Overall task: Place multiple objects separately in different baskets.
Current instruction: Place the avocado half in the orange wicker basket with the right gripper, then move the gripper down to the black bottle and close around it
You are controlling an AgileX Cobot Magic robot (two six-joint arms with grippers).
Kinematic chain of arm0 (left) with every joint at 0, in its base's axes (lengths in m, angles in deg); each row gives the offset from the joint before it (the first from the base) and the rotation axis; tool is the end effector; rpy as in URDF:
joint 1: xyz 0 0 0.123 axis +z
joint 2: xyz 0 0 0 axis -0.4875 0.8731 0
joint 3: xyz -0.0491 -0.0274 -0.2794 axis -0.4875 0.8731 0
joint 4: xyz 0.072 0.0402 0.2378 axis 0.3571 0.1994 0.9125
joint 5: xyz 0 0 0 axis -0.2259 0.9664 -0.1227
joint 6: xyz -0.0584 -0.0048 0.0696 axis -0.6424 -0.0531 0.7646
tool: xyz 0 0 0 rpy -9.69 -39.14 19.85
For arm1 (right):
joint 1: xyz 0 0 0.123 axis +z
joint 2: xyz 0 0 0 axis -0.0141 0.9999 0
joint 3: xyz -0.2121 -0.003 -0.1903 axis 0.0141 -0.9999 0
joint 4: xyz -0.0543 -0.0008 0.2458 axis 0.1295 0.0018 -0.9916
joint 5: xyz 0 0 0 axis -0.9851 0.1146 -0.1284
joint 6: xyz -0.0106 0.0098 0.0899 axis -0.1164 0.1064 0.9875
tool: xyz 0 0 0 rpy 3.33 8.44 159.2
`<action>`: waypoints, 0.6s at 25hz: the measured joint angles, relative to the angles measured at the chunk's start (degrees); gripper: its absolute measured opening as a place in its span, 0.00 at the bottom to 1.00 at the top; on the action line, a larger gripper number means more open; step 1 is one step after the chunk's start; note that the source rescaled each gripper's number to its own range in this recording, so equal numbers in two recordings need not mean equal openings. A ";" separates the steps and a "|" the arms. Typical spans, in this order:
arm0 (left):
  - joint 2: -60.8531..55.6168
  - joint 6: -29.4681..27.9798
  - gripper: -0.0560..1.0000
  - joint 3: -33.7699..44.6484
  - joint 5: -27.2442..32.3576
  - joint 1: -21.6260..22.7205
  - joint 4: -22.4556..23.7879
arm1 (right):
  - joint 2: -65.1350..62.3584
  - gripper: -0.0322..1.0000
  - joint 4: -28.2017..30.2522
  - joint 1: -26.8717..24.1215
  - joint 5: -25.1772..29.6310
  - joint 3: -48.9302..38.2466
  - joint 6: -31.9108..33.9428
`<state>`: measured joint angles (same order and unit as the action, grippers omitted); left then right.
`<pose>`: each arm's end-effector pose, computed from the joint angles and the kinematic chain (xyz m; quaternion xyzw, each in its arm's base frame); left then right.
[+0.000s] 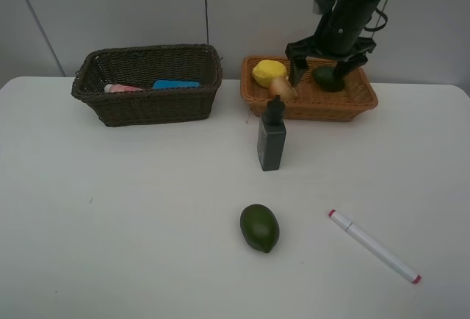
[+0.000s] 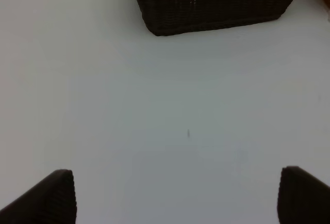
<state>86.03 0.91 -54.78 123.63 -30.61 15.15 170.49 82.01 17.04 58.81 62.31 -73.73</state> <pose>-0.0073 -0.0030 0.2800 0.0235 0.8488 -0.0193 0.5279 0.4285 0.1389 0.2323 -0.1335 0.9833 0.0265 0.1209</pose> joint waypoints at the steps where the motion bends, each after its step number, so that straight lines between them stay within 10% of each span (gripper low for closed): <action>1: 0.00 0.00 1.00 0.00 0.00 0.00 0.00 | -1.93 1.00 -0.90 0.68 2.38 0.00 0.68; 15: 0.00 0.00 1.00 0.00 0.00 0.00 0.00 | -13.40 1.00 -1.97 18.99 5.10 -15.02 13.30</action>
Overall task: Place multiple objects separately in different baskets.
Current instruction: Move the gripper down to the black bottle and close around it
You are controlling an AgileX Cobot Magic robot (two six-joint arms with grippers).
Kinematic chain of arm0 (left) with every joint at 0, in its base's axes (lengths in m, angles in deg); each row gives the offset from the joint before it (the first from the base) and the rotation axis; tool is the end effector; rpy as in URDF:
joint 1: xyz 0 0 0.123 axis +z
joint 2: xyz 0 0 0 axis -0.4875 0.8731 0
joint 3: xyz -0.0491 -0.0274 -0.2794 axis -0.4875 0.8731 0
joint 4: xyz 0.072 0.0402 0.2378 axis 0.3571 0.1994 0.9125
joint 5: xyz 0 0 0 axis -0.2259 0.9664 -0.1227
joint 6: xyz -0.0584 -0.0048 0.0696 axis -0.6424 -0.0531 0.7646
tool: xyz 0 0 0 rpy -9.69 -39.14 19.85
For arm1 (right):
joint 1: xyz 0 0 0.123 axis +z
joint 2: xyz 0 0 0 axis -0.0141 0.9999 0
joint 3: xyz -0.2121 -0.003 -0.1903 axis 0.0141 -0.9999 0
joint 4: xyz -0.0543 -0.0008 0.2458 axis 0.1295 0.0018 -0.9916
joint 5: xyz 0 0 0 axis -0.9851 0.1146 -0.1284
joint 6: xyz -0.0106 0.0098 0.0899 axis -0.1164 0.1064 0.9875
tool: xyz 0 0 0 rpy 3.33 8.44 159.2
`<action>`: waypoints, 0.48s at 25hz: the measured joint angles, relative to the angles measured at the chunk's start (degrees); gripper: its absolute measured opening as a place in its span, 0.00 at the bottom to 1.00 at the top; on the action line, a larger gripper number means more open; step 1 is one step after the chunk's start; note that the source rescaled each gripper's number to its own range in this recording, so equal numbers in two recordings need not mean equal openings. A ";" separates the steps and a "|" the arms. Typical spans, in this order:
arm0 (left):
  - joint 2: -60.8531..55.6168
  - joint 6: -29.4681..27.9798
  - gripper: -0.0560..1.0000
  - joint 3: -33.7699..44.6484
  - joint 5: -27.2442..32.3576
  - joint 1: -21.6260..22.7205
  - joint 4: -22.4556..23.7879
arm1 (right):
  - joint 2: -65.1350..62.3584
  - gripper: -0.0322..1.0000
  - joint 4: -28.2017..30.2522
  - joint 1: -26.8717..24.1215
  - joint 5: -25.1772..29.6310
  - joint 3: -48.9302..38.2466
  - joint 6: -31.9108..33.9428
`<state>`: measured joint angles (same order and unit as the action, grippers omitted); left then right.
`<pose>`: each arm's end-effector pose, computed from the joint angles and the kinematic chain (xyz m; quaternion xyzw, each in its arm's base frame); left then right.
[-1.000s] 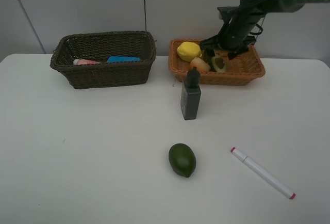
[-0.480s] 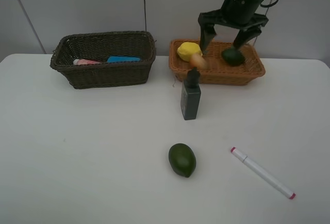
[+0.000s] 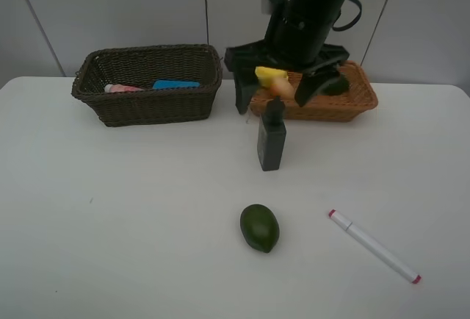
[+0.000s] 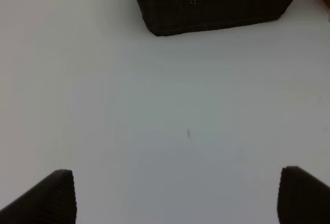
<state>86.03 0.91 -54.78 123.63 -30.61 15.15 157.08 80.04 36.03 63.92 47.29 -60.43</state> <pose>-0.0073 -0.0030 0.2800 0.0235 0.8488 -0.0193 0.5279 0.3040 0.2325 0.2586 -0.1786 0.9815 0.0482 0.0490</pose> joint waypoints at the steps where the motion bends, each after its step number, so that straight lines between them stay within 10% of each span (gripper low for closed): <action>1: 0.00 0.00 1.00 0.00 0.00 0.00 0.00 | 0.67 1.00 0.07 0.39 0.00 -0.41 0.06; 12: 0.00 0.00 1.00 0.00 0.00 0.00 0.00 | 6.86 1.00 7.61 -0.24 -7.31 -0.94 1.56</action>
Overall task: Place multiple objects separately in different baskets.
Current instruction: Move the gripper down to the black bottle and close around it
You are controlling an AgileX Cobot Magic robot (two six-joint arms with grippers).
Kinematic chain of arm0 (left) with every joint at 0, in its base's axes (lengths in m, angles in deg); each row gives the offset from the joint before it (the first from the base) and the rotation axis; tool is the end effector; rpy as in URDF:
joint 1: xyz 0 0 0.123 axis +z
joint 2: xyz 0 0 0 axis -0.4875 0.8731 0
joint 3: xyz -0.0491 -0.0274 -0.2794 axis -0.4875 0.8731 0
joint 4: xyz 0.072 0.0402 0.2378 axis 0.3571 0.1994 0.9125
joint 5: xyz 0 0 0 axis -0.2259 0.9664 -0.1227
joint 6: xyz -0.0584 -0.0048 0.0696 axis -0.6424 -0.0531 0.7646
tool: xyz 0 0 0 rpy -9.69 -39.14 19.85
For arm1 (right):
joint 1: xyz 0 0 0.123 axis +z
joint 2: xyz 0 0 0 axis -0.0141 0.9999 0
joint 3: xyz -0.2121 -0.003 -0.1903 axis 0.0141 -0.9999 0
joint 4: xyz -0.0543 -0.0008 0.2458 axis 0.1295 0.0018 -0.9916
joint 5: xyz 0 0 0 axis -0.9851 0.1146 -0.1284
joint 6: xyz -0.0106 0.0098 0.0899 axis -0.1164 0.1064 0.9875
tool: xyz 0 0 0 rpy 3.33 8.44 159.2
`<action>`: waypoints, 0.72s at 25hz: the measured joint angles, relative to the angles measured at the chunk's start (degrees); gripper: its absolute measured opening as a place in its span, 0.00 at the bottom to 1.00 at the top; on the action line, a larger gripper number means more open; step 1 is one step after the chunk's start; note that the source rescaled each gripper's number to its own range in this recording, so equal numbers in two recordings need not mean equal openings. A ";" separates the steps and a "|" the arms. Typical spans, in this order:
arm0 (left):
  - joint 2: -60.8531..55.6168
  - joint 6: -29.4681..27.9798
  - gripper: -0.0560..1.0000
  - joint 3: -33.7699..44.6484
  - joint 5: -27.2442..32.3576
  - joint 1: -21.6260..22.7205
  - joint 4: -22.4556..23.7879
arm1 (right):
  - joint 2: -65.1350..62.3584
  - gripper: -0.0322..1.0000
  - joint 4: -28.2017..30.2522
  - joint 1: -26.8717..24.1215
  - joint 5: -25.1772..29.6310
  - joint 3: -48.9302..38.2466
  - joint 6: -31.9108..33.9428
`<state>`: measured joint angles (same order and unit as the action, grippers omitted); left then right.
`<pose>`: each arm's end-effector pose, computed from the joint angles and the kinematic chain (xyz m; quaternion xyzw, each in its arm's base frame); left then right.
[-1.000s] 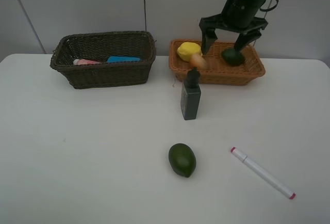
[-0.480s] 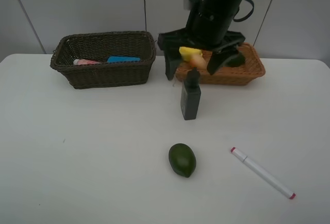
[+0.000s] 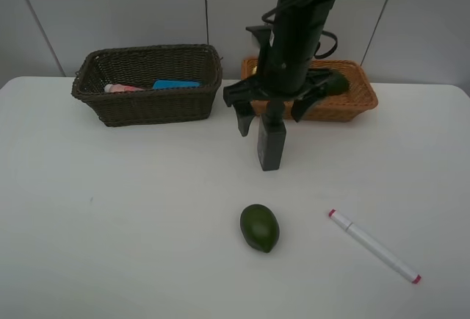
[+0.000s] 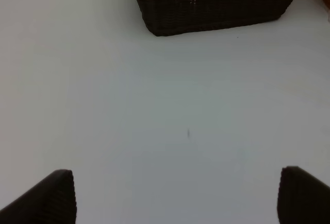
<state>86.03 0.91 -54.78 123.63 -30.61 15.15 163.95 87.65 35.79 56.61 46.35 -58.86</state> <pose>-0.0073 -0.0030 0.2800 0.0235 0.8488 -0.0193 0.5279 0.3296 0.2359 0.2087 -0.1865 0.9798 -0.0084 0.0724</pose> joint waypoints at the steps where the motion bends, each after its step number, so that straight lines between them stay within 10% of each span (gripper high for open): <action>1: 0.00 0.00 1.00 0.00 0.00 0.00 0.00 | 1.02 1.00 0.56 -0.41 -0.67 0.00 0.00; 11: 0.00 0.00 1.00 0.00 0.00 0.00 0.00 | 7.68 0.93 1.53 -2.86 -7.58 0.17 0.00; 18: 0.00 0.00 1.00 0.00 0.00 0.00 0.00 | 8.23 0.32 1.31 -2.86 -7.47 0.66 0.08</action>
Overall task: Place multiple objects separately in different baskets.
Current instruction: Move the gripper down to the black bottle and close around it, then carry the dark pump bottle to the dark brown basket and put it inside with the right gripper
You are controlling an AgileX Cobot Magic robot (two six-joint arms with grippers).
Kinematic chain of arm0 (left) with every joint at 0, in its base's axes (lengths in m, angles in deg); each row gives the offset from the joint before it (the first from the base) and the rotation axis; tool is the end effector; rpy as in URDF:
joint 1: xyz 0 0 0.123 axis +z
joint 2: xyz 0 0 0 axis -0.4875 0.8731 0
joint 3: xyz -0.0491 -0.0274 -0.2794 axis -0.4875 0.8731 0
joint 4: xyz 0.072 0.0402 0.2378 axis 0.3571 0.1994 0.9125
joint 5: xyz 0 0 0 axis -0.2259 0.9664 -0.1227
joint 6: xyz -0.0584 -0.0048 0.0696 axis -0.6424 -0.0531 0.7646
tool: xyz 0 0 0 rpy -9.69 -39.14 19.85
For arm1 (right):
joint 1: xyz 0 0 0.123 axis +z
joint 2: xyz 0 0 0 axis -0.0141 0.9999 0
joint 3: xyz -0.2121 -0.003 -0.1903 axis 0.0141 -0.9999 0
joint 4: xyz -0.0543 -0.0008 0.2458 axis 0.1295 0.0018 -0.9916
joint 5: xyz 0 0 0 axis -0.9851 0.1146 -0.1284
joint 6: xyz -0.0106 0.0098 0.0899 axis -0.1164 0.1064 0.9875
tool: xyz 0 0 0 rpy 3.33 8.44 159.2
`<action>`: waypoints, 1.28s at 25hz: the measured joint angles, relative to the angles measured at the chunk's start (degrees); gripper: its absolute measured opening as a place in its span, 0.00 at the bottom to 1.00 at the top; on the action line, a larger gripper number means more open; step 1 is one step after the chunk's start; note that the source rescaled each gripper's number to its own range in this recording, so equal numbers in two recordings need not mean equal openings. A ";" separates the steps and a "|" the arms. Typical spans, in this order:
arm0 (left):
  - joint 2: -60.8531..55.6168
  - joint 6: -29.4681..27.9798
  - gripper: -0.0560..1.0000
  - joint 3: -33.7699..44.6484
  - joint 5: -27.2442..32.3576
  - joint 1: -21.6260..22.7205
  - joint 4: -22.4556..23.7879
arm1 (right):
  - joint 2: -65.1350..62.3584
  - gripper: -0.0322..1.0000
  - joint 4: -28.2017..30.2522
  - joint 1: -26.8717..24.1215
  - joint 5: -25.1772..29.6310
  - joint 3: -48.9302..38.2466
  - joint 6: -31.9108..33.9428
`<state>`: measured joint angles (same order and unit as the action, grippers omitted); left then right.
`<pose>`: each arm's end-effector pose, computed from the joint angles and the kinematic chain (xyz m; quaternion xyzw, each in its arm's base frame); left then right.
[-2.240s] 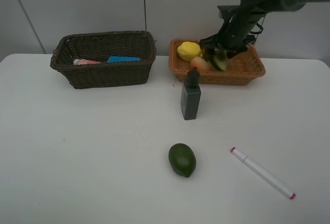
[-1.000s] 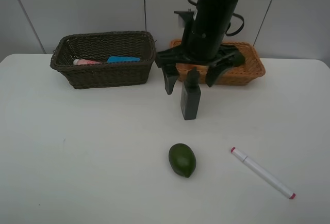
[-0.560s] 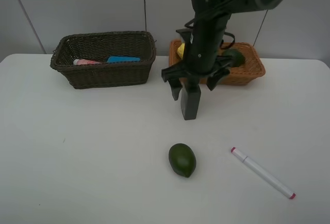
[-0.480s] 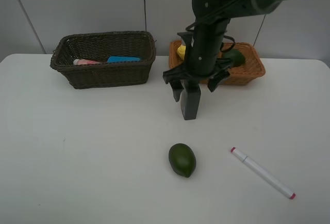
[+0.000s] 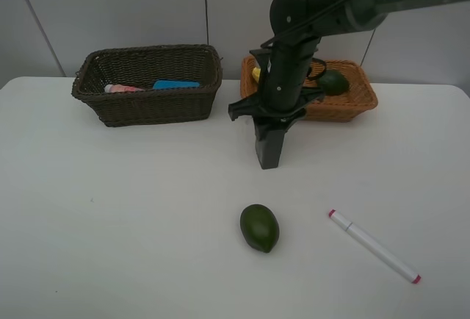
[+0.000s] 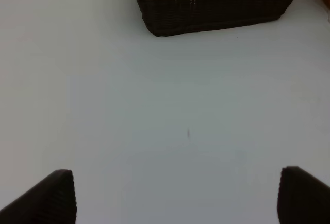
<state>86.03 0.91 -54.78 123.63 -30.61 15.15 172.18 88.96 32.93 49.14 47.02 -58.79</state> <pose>-0.0073 -0.0030 0.2800 0.0235 0.8488 -0.0193 0.5279 0.3601 0.2305 0.1532 -0.1722 0.9821 -0.0169 0.0745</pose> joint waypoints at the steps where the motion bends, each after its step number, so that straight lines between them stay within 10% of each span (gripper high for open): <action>1: 0.00 0.00 1.00 0.00 0.00 0.00 0.00 | 0.00 0.33 0.06 0.00 0.12 0.00 0.00; 12: 0.00 0.00 1.00 0.00 0.00 0.00 0.00 | -10.65 0.32 -0.33 0.72 -1.25 1.58 -4.03; 26: 0.00 0.00 1.00 0.00 0.00 0.00 0.00 | 3.73 0.32 -27.31 1.28 -39.07 18.59 -20.18; 32: 0.00 0.00 1.00 0.00 0.00 0.00 0.00 | 15.49 0.33 -29.02 1.28 -44.37 23.07 -20.89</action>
<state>86.03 0.91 -54.78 123.63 -30.61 15.15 187.67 59.95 34.21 4.77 70.09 -79.68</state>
